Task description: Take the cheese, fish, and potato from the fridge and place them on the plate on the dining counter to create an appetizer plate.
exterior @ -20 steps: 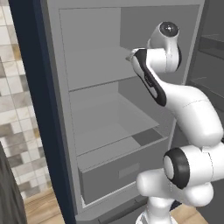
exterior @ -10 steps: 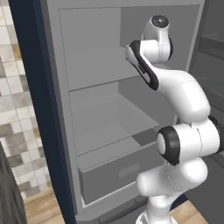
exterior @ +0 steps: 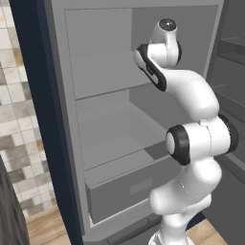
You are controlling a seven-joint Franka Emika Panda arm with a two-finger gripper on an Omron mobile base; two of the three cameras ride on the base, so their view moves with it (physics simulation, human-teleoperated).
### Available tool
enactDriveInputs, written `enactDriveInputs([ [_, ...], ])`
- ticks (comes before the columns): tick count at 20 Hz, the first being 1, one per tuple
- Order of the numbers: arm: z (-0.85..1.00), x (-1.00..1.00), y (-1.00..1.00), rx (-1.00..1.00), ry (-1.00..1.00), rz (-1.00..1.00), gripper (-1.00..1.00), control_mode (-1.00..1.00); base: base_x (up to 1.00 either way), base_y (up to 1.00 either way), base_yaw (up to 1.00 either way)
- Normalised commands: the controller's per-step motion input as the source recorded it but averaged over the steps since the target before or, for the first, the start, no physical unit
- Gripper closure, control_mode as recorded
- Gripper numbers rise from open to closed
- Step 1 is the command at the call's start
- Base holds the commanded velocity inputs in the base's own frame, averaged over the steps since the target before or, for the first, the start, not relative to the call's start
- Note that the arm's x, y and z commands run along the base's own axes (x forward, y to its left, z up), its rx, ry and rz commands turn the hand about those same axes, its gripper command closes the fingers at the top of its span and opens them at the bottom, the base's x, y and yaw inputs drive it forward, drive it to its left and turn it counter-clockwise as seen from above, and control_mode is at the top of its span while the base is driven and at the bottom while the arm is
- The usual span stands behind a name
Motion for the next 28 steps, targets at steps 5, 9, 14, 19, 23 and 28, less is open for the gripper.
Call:
enactDriveInputs([
  [5, -0.23, 0.48, -0.01, 0.00, 0.05, 0.03, -1.00, -1.00, 0.00, 0.00, 0.00],
  [9, -0.10, 0.51, -0.04, 0.00, 0.02, 0.03, -1.00, -1.00, 0.00, 0.00, 0.00],
  [14, -0.10, 0.50, -0.03, 0.00, 0.02, 0.03, -1.00, -1.00, 0.00, 0.00, 0.00],
  [19, -0.45, 0.34, 0.02, -0.03, 0.00, 0.02, 1.00, -1.00, 0.00, 0.00, 0.00],
  [23, -0.63, 0.12, 0.10, -0.06, -0.02, 0.00, 1.00, -1.00, 0.00, 0.00, 0.00],
  [28, -0.43, -0.28, 0.23, -0.02, -0.10, 0.00, 1.00, -1.00, 0.00, 0.00, 0.00],
])
